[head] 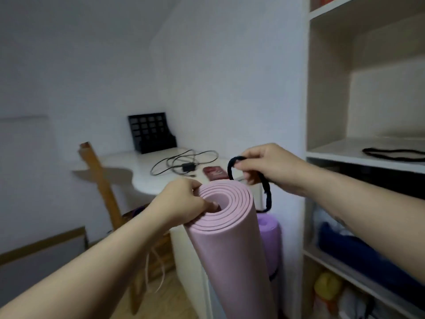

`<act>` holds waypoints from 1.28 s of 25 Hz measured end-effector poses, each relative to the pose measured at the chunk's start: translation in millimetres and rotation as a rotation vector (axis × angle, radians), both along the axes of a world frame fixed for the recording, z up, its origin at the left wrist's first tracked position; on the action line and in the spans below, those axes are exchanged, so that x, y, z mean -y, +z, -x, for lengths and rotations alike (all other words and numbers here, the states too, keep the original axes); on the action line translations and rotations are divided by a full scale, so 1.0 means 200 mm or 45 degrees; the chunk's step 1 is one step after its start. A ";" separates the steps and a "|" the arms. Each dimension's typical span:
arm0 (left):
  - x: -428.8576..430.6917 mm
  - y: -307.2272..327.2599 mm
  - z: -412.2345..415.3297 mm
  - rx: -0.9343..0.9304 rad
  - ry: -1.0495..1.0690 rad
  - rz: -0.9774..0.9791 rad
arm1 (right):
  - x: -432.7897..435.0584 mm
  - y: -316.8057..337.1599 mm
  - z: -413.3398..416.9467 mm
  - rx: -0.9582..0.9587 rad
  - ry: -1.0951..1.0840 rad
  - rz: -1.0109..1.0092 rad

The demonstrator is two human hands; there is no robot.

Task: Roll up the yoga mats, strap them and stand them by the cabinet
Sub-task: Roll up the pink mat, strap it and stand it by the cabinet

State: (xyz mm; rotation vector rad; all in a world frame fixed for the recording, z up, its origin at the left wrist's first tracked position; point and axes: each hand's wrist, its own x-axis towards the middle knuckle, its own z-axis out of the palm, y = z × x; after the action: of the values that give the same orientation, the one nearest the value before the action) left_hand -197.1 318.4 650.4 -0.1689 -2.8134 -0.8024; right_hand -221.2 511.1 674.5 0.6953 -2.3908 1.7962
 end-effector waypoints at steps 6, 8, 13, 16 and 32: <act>0.49 -0.29 -0.44 0.014 0.180 0.171 | 0.54 -0.32 -0.30 0.367 0.410 -0.017; 0.63 -0.41 -0.58 0.008 0.178 0.291 | 0.65 -0.44 -0.42 0.543 0.541 0.025; 0.84 -0.64 -0.80 0.106 -0.091 0.588 | 0.79 -0.75 -0.67 0.408 0.671 -0.279; 0.90 -0.77 -0.86 0.156 -0.283 0.870 | 0.82 -0.94 -0.74 -0.102 0.689 -0.669; 0.89 -1.31 -0.75 -0.175 -0.749 0.881 | 0.92 -1.60 -0.70 -1.816 0.620 -0.996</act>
State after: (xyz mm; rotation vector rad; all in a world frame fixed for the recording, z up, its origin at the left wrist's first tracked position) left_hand -48.0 140.4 387.5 -1.1361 -2.7928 0.1468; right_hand -80.3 327.9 353.6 1.8438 -1.7039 -0.0465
